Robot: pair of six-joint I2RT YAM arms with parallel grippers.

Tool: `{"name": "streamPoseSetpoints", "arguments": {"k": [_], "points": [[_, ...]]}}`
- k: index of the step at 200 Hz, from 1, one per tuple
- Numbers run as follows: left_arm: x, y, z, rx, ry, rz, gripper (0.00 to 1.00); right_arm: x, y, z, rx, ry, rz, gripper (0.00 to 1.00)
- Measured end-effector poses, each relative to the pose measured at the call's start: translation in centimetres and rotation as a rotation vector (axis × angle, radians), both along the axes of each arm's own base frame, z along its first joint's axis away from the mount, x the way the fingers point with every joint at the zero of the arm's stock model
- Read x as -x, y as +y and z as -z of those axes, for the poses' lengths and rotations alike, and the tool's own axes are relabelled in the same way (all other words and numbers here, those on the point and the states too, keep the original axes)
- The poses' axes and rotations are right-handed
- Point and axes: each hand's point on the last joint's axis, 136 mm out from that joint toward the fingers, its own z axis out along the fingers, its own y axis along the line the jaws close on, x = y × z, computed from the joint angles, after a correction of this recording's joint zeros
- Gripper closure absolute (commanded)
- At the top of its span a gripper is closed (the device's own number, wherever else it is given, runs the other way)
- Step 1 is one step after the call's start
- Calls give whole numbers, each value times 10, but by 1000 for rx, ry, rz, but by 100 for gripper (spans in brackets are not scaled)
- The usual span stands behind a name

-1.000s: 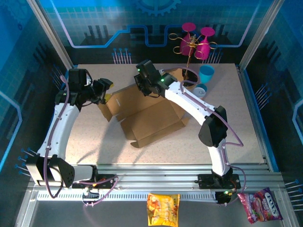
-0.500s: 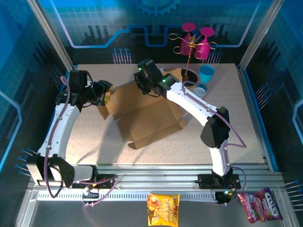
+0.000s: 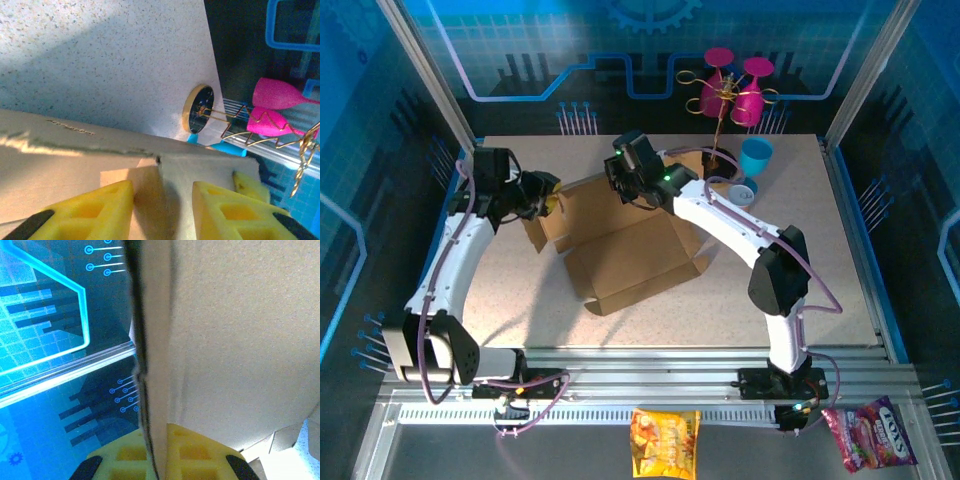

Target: Fold the paper box

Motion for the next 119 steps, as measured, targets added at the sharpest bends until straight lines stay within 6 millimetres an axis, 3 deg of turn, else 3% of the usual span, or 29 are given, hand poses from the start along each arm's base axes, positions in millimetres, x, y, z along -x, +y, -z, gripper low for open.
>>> {"name": "streamPoseSetpoints", "arguments": {"k": [18,31,41,45,54,63,76,95,119], "points": [[-4,-2,2,17,4,-2,92,1,-1,0,-9,-3,4,100],[-7,-3,1,23,-4,-1,93,2,-3,3,-6,-3,8,100],[-8,-3,0,25,-10,-2,81,2,-4,5,-9,-2,11,100],[-8,-3,-1,21,-16,2,68,3,-4,5,-10,-2,11,100],[-9,-3,-1,20,-19,1,51,4,-5,6,-16,-2,12,100],[-8,-2,-1,4,-24,7,44,5,-7,7,-19,-1,13,100],[-5,3,-3,-23,-30,2,42,6,-10,6,-22,-3,16,100],[6,29,-16,-70,-65,-54,44,7,-19,3,-27,-4,27,100],[37,96,-27,-124,-119,-251,58,7,-32,-8,-44,-13,51,100]]}}
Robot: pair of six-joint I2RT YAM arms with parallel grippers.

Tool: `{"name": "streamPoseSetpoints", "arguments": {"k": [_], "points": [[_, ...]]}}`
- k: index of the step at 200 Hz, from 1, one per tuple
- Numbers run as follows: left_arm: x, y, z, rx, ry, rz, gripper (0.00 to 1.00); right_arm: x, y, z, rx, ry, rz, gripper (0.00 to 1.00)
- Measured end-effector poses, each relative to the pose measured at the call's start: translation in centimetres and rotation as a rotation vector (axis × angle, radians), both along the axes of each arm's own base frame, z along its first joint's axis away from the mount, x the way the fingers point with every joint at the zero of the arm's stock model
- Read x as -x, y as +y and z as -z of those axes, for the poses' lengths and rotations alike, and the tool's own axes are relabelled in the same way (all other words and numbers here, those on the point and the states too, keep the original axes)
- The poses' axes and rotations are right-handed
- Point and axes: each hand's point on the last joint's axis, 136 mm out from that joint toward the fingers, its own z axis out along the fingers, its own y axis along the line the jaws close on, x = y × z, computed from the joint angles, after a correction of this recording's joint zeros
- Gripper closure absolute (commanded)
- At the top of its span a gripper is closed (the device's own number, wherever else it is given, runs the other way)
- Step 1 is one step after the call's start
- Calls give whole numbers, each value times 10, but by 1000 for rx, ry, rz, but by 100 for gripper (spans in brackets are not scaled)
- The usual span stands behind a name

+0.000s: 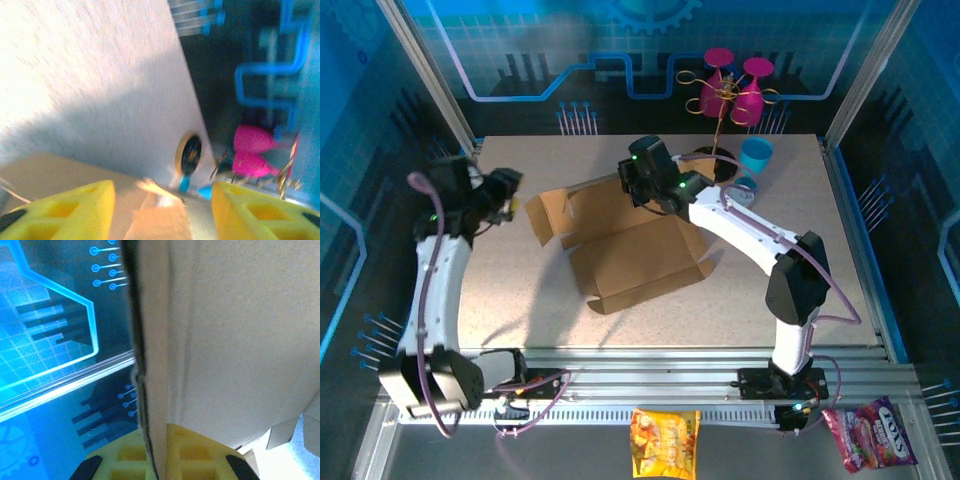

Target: Fold the paper box

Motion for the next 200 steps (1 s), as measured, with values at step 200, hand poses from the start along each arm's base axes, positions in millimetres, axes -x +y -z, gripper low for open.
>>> {"name": "streamPoseSetpoints", "arguments": {"k": [200], "points": [[-46,-75,217,536,65,116,71,-7,-30,-25,-97,27,79,100]]}}
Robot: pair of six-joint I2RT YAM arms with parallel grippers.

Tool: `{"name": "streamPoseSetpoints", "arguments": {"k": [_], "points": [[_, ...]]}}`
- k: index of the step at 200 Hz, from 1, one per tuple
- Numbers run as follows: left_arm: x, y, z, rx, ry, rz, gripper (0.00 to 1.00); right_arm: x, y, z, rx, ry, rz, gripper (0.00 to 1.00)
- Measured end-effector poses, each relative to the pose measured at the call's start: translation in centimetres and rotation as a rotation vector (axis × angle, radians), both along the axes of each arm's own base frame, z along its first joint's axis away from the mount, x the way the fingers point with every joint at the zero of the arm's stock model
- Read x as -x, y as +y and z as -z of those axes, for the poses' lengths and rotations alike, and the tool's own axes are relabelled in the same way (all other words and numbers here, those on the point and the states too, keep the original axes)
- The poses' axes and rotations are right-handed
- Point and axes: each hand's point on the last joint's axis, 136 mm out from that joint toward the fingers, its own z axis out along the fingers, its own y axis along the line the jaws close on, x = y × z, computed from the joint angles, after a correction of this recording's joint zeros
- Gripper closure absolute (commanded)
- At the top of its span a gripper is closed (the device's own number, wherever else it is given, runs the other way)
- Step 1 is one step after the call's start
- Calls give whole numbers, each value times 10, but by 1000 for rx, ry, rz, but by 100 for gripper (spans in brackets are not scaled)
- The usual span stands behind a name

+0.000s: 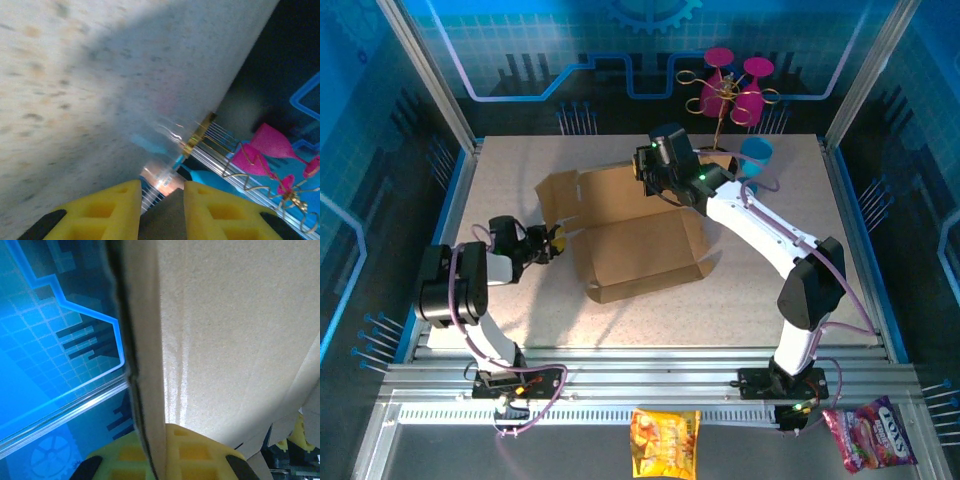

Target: Fold the paper box

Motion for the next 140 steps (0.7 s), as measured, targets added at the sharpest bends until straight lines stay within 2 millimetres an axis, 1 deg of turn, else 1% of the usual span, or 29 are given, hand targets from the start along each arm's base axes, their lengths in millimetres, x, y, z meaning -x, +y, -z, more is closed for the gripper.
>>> {"name": "streamPoseSetpoints", "arguments": {"k": [18,34,53,79,90,104,127,140], "points": [[-5,-6,-10,18,-55,1,70,-1,0,-2,-11,-4,1,100],[-4,-11,-15,36,-80,3,70,-4,0,-4,-25,-9,7,100],[2,-18,-14,53,-84,6,70,-7,-1,-4,-40,-9,12,100],[15,-25,-8,70,-68,-6,69,-12,0,2,-48,4,22,100],[20,-26,-10,65,-70,-13,67,-13,0,5,-48,10,23,100],[22,-27,-19,52,-97,-18,65,-15,2,9,-50,15,24,100],[24,-33,-47,5,-176,-4,60,-16,3,14,-58,22,29,100],[27,-36,-56,-35,-190,7,59,-18,4,13,-67,17,33,100]]}}
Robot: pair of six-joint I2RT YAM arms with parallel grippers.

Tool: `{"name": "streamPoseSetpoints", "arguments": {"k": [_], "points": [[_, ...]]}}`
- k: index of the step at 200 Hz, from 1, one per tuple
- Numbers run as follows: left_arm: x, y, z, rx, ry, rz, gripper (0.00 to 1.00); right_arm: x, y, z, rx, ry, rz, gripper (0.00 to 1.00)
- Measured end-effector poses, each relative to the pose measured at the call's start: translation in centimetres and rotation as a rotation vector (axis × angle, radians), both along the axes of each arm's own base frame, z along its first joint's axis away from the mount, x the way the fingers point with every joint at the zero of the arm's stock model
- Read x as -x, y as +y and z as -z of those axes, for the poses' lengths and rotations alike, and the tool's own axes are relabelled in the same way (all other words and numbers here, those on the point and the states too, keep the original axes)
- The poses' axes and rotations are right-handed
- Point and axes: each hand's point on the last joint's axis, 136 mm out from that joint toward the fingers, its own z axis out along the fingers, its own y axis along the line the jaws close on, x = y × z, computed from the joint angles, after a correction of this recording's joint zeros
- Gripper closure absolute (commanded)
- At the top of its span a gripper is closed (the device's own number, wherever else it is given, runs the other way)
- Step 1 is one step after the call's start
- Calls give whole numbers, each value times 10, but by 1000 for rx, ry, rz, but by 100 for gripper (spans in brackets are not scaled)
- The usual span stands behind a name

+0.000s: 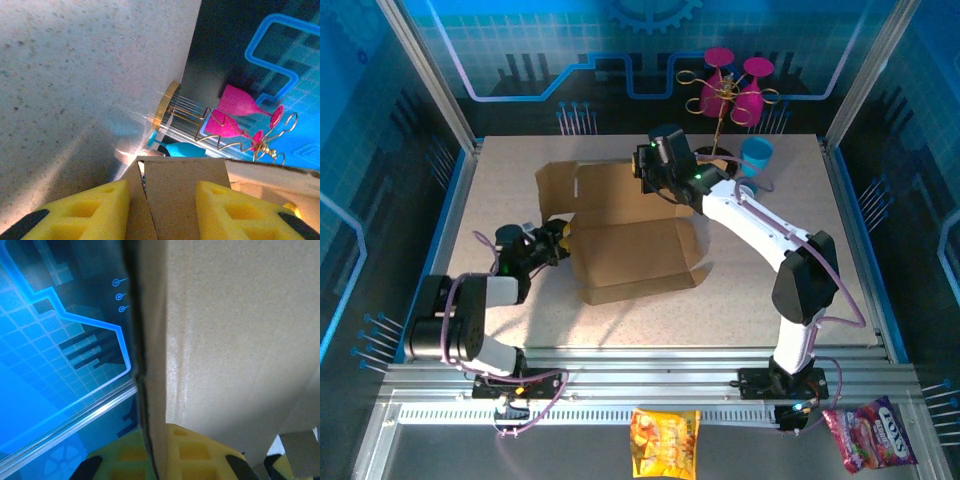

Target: Fold the paper box

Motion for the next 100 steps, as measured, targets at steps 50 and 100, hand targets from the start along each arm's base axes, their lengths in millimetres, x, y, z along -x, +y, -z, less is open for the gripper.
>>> {"name": "streamPoseSetpoints", "arguments": {"k": [50,100], "points": [[9,-6,14,-135,68,47,57,-1,0,4,-10,6,5,100],[23,-8,36,-268,145,93,55,7,7,20,14,14,-21,100]]}}
